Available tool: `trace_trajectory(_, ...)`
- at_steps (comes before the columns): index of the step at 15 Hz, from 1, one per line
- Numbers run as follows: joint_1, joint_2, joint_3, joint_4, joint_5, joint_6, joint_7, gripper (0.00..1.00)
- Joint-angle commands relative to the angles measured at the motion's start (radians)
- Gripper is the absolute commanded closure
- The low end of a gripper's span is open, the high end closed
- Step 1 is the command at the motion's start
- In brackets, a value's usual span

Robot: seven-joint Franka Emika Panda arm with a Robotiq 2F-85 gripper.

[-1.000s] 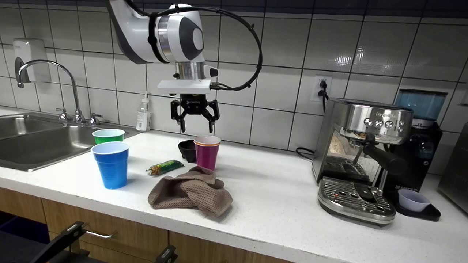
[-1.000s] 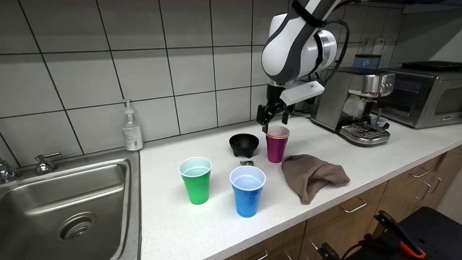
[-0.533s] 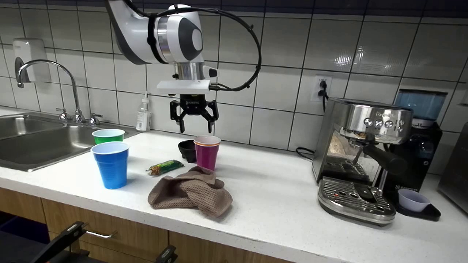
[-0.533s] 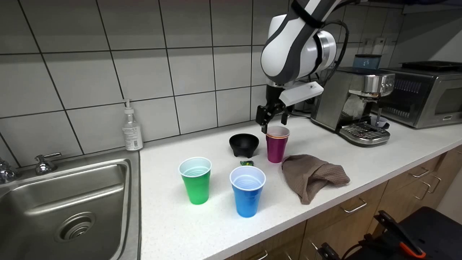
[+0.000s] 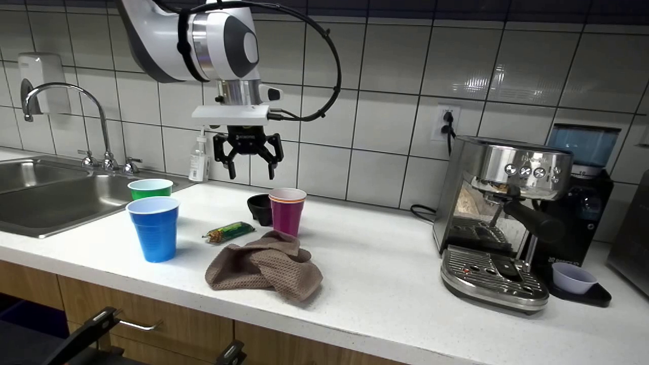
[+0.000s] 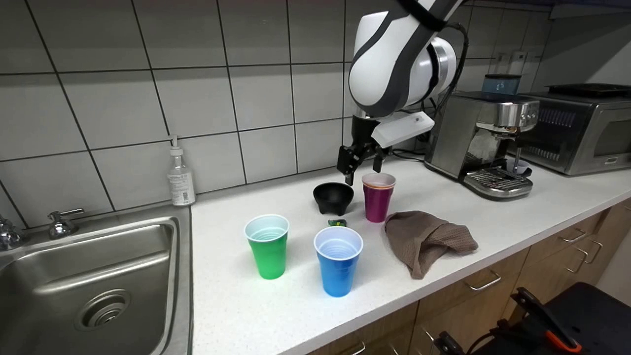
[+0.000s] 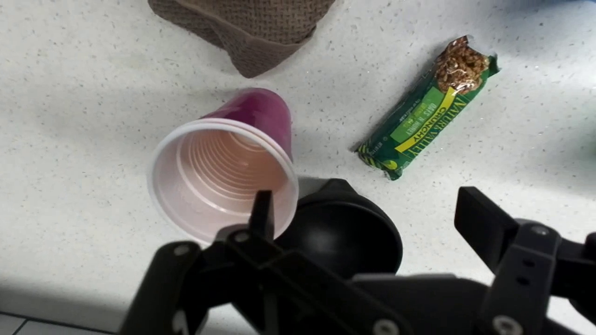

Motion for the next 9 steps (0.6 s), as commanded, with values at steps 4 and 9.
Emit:
trace_trajectory(4,0.018,-0.119,0.041,-0.098,-0.057,-0.006,0.137,0.00)
trace_trajectory(9,0.016,-0.092,0.062,-0.091,-0.024,-0.002,0.105,0.00)
